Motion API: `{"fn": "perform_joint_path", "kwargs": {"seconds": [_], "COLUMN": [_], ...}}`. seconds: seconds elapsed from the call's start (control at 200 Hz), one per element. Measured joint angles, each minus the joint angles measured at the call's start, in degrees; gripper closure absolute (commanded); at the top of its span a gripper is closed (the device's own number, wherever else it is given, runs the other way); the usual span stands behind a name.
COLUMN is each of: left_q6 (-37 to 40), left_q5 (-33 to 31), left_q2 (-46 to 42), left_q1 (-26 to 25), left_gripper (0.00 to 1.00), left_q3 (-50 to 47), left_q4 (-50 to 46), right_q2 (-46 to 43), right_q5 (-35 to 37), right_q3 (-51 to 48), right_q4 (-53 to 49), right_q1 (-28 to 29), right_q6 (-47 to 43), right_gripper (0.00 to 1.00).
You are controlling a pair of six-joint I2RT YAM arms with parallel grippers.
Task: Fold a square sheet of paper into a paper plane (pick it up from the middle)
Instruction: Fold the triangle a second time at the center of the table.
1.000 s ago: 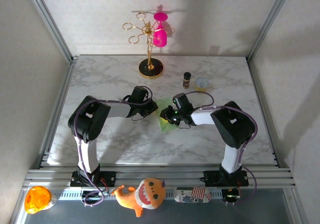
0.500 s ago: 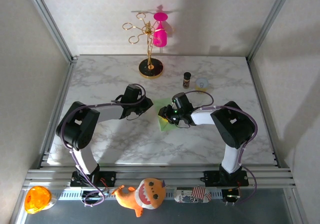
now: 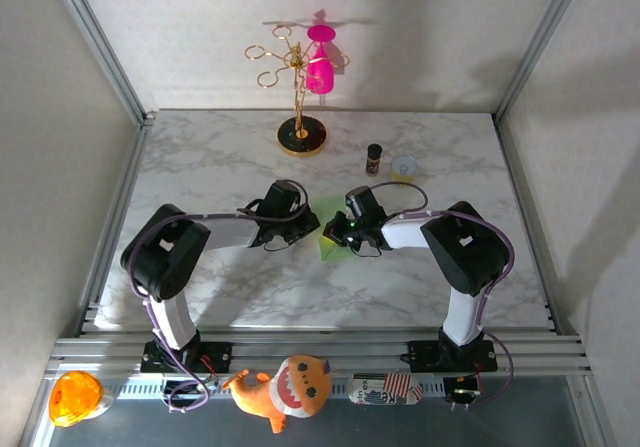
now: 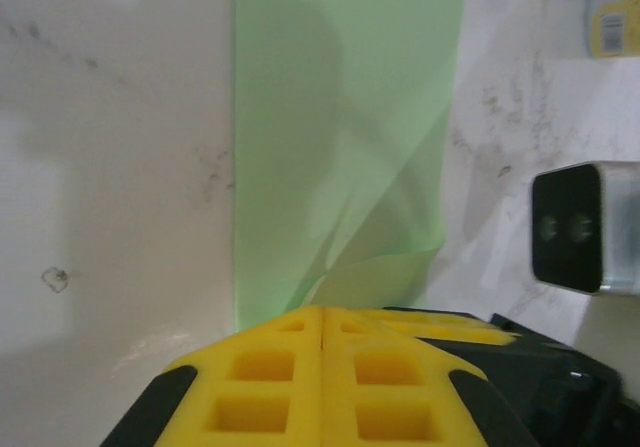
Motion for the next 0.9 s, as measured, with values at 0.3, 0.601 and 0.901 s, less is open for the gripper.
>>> {"fn": "perform_joint_path", "kwargs": {"seconds": [0.3,0.601,0.901], "left_q6": [0.0,0.3,2.2], "left_q5": [-0.1,-1.2,-2.0], "left_q2": [2.9,3.0,3.6], "left_q1": [-0.8,-1.0,-1.2], "left_gripper": [1.00,1.00,1.00], "left_q3": [1.4,2.1,3.5], "left_q4": [-1.0,-3.1,-5.1], "right_q2": [0.0,0.0,-0.5], "right_q5": [0.0,0.0,-0.5], "right_q3": [0.1,0.1,-0.1], "right_q4": [-0.2,-0.1,0.1], "right_q1": [0.0,0.0,-0.2], "right_q6": [0.0,0.1,-0.3], "right_gripper": [0.98,0.98,0.96]}}
